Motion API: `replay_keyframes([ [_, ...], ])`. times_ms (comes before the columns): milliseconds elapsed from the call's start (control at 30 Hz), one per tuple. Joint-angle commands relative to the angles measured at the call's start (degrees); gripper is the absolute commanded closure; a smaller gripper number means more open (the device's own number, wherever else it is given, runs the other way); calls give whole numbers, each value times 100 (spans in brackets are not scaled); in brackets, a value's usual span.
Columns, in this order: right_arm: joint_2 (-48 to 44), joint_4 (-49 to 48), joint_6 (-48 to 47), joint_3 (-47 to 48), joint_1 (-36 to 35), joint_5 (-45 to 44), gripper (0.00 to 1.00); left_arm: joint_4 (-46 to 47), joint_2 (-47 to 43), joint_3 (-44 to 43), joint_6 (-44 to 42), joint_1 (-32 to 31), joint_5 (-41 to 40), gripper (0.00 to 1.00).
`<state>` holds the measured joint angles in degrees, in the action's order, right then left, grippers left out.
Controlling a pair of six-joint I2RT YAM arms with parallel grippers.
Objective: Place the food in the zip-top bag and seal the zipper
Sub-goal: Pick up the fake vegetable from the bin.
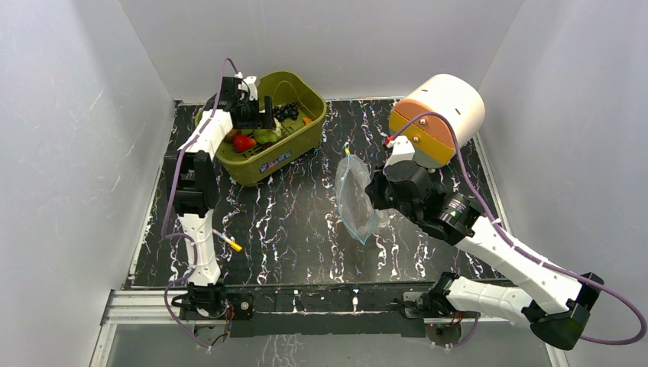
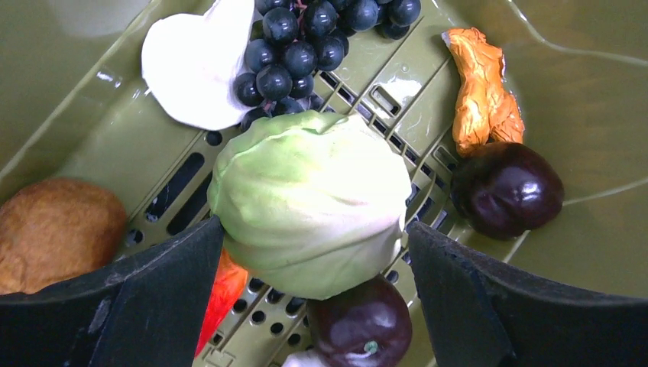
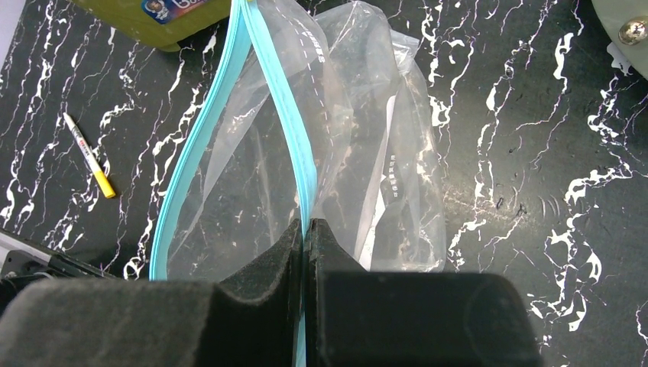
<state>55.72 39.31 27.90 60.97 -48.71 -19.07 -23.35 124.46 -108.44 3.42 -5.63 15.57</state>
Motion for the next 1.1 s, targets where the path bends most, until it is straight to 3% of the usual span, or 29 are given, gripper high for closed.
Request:
replay_keyframes([
  [0,-11,-96,85,295,2,-110,100,481,48,-148,-57,18,323,14],
  [100,-30,-123,132,298,2,-84,100,568,139,-175,51,18,374,26],
  [233,-53,-113,128,195,2,-247,100,578,164,-177,100,9,594,55],
  [333,-61,-105,141,154,3,-232,100,601,50,-116,131,9,539,69],
  [733,-148,-328,245,-40,2,-214,100,892,-785,347,301,-33,340,89],
  [1067,-299,-695,576,-315,4,-401,100,1076,-1748,1036,848,-70,-4,98],
])
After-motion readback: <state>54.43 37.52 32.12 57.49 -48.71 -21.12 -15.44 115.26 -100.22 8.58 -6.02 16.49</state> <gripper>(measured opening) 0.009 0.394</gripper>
